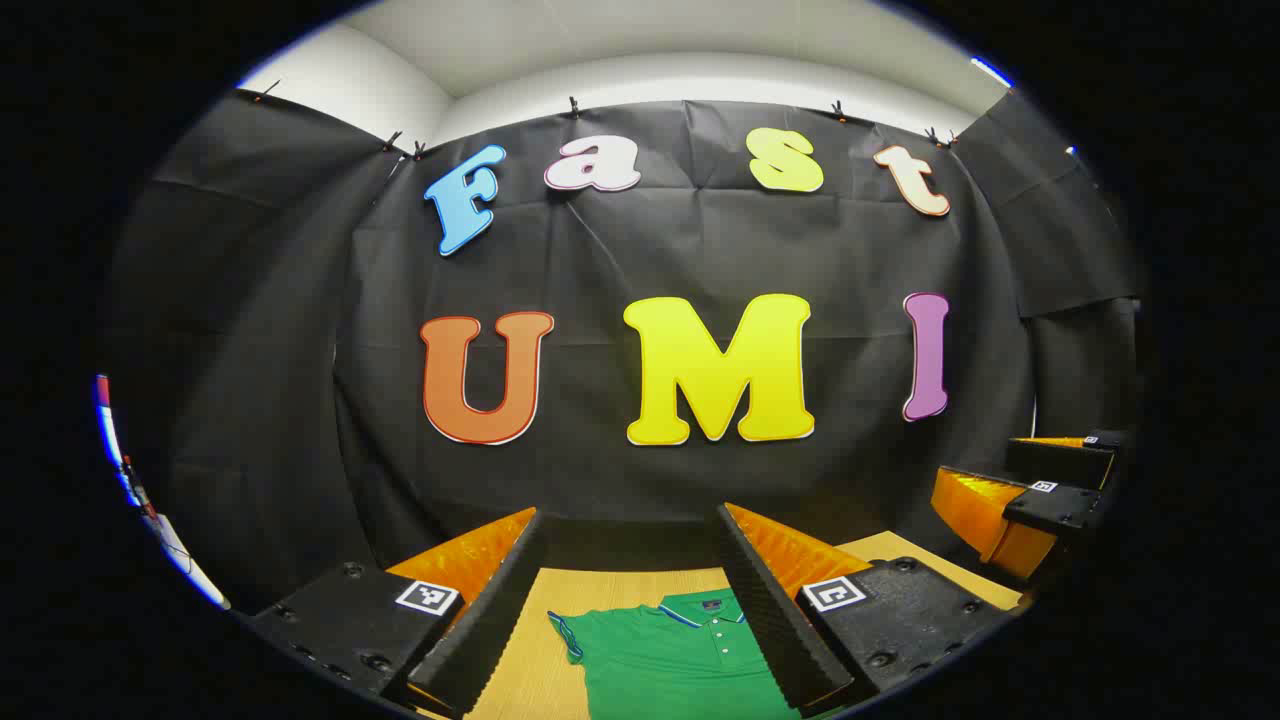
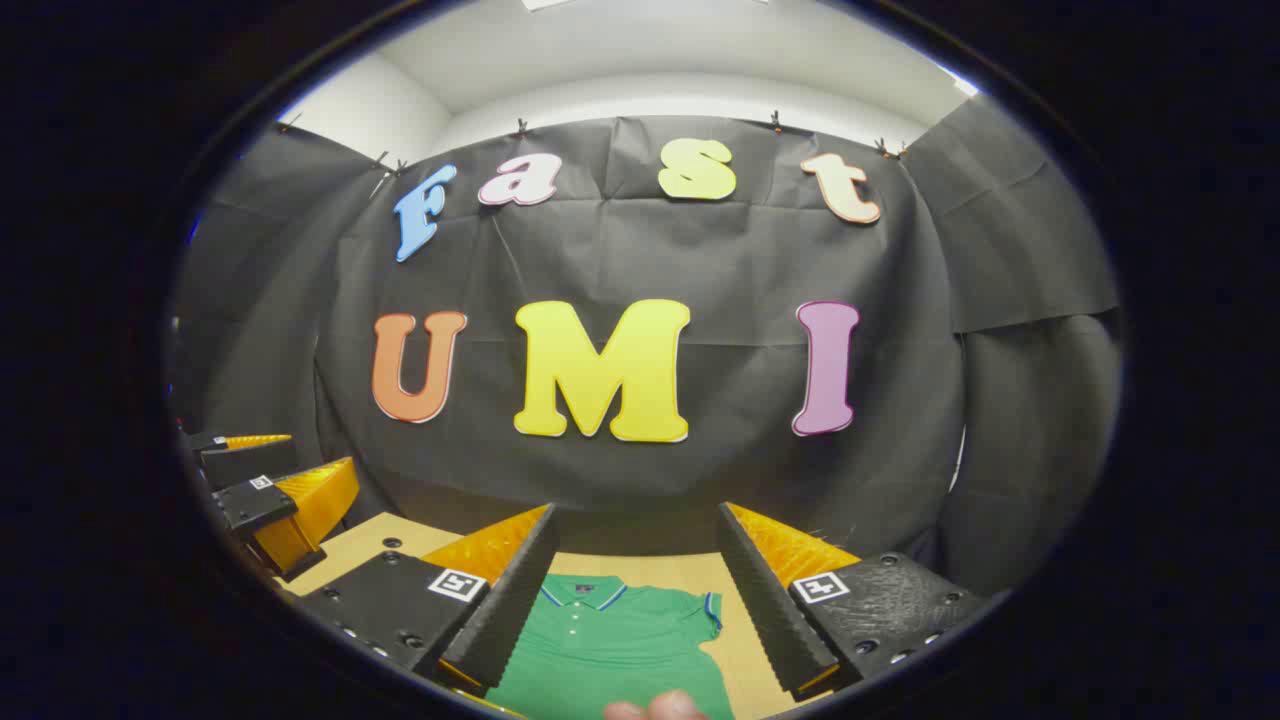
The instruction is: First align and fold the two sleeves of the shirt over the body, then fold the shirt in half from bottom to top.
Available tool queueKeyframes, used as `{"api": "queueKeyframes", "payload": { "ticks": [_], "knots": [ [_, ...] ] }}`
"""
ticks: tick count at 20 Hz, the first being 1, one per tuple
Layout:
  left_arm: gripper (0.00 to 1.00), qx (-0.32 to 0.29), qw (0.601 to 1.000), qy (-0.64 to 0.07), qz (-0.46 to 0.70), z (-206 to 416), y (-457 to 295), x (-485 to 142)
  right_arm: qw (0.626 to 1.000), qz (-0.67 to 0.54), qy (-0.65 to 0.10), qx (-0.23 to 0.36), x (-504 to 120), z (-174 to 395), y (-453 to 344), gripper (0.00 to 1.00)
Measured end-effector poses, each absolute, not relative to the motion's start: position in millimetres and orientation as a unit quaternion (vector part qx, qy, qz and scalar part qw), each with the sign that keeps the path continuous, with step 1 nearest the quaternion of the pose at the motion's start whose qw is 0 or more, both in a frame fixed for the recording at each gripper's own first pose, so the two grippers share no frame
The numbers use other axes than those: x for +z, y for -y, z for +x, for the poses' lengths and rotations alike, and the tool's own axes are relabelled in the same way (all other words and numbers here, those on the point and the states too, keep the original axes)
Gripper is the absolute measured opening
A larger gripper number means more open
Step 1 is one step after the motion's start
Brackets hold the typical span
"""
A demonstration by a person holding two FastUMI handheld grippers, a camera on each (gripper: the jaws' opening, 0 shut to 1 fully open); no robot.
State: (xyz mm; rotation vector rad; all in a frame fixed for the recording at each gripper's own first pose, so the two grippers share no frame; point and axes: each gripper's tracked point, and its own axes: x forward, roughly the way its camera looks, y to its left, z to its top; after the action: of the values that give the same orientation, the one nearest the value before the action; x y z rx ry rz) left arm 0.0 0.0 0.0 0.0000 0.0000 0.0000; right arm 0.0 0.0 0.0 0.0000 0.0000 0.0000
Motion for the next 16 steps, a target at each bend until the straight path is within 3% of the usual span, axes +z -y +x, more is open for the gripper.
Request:
{"api": "queueKeyframes", "payload": {
  "ticks": [16],
  "knots": [
    [1.00, -0.004, 1.000, -0.003, -0.007, 6, 19, -5, 1.000, -0.004, -0.019, 0.012, -13, 12, 24, 0.95]
  ]
}}
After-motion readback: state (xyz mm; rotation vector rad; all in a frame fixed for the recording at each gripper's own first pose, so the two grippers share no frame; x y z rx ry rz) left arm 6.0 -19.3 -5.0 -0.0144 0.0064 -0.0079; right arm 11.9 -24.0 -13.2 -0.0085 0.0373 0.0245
